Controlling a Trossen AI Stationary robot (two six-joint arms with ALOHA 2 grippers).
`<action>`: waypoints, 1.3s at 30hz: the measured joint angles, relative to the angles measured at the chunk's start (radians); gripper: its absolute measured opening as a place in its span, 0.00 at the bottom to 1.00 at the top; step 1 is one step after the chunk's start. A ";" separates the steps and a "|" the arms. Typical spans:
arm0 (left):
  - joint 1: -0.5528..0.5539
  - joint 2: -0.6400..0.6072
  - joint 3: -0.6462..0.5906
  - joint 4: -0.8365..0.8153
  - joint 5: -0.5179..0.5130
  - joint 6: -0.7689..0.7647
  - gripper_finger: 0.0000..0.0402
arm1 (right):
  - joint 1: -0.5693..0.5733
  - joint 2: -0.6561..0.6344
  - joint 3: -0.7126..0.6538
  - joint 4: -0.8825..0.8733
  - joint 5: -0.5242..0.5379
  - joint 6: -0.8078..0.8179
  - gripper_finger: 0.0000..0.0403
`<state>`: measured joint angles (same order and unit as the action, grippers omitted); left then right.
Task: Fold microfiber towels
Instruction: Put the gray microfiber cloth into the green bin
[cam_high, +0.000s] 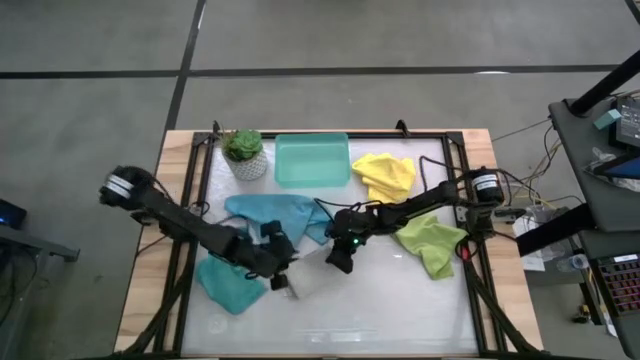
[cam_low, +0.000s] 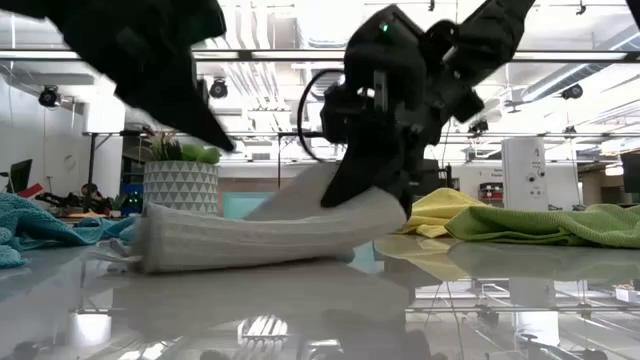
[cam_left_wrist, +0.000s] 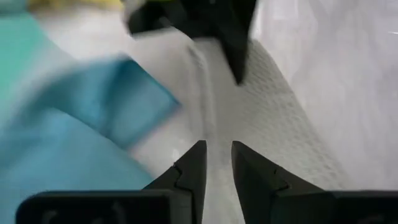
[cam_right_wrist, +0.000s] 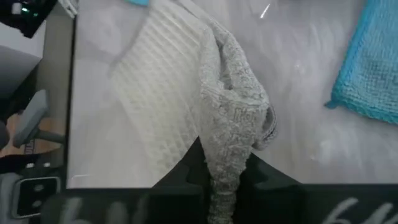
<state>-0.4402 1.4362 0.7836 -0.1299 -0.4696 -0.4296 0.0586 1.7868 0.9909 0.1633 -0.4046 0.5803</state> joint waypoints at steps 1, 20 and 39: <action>0.000 -0.032 0.000 -0.017 -0.031 0.030 0.15 | 0.000 -0.017 0.000 -0.024 0.000 -0.005 0.04; 0.002 -0.352 -0.006 -0.138 -0.597 0.262 0.15 | -0.144 -0.213 0.382 -0.545 0.000 -0.164 0.03; 0.002 -0.453 -0.005 -0.225 -0.764 0.278 0.15 | -0.607 0.095 0.857 -0.579 -0.092 -0.180 0.03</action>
<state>-0.4385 0.9829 0.7787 -0.3546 -1.2335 -0.1514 -0.5485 1.8815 1.8482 -0.4159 -0.4963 0.4004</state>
